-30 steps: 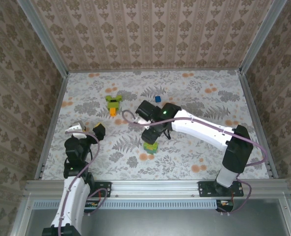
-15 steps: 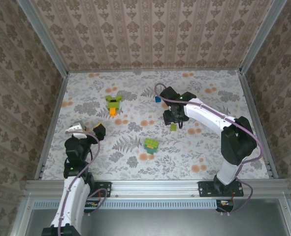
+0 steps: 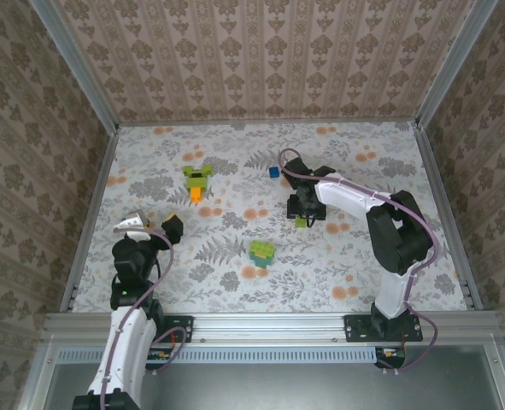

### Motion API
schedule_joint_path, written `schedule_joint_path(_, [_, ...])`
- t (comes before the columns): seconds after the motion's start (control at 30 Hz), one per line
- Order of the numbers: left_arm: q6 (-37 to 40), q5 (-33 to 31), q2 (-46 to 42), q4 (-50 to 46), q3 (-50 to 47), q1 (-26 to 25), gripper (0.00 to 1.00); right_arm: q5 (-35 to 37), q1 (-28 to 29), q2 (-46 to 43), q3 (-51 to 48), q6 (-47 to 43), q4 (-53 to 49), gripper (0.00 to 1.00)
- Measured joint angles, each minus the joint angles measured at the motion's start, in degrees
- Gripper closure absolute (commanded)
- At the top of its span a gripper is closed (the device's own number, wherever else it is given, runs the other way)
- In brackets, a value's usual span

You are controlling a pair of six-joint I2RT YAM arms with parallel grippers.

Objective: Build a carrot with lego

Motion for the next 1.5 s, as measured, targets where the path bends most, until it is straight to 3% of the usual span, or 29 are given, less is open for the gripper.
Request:
schedule_joint_path(0.4, [0.0,-0.4,0.0,0.0,0.0,-0.3,0.0,-0.8,0.0,1.6,0.0,1.1,0.8,0.45])
schedule_joint_path(0.9, [0.0,-0.4,0.0,0.0,0.0,-0.4,0.0,-3.4,-0.4,2.0,-1.0,1.9,2.7,0.46])
schedule_joint_path(1.33, [0.2,-0.3,0.0,0.1,0.0,-0.5,0.0,-3.7,-0.7,2.7,-2.1,2.0,3.2,0.65])
schedule_joint_path(1.5, [1.3,1.7,0.6,4.6,-1.3,-4.2,0.0,-3.8,-1.1,1.7,-3.3,1.9,3.6,0.69])
